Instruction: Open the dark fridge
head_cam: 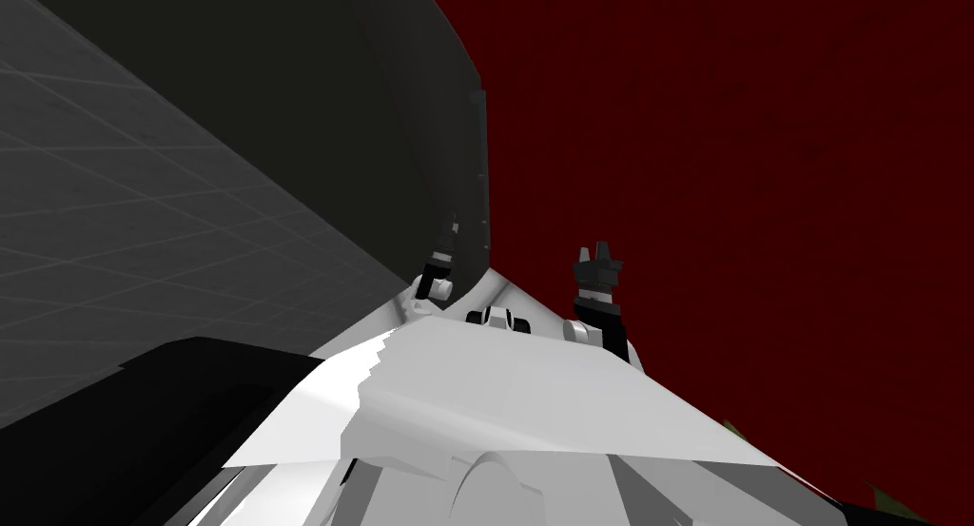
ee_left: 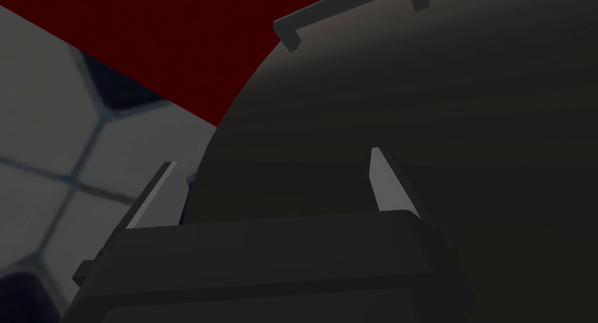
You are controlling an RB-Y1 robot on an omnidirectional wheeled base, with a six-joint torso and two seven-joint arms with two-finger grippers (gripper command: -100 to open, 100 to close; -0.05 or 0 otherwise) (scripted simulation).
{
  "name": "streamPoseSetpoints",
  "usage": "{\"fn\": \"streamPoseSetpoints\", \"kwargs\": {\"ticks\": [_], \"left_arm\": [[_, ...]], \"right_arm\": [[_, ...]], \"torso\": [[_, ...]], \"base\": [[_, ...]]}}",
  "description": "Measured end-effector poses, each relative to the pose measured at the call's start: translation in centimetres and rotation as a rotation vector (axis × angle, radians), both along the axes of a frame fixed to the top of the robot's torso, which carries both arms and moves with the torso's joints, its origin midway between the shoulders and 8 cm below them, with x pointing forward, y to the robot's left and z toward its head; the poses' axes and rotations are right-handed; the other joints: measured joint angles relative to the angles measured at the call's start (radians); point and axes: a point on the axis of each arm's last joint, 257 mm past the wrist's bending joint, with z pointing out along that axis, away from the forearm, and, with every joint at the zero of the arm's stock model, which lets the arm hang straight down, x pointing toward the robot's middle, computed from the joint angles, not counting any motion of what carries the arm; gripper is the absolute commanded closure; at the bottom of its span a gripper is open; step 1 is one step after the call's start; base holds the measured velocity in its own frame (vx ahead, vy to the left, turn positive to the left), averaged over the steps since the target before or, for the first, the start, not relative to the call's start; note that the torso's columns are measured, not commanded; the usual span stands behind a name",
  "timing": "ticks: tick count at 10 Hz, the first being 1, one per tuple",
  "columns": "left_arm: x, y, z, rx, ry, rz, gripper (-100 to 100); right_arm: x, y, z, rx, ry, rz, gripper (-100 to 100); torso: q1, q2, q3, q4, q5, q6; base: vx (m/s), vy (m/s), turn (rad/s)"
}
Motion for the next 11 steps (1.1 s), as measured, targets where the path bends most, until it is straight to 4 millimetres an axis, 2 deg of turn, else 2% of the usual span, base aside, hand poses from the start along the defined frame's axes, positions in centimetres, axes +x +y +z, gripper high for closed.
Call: {"fn": "streamPoseSetpoints", "kwargs": {"ticks": [11], "left_arm": [[7.8,-5.4,-1.5,0.053,0.116,-0.119,-100]], "right_arm": [[0.0,0.0,0.0,0.0,0.0,0.0,0]], "torso": [[0.0,0.0,0.0,0.0,0.0,0.0]], "base": [[0.028,-0.005,-0.01]]}}
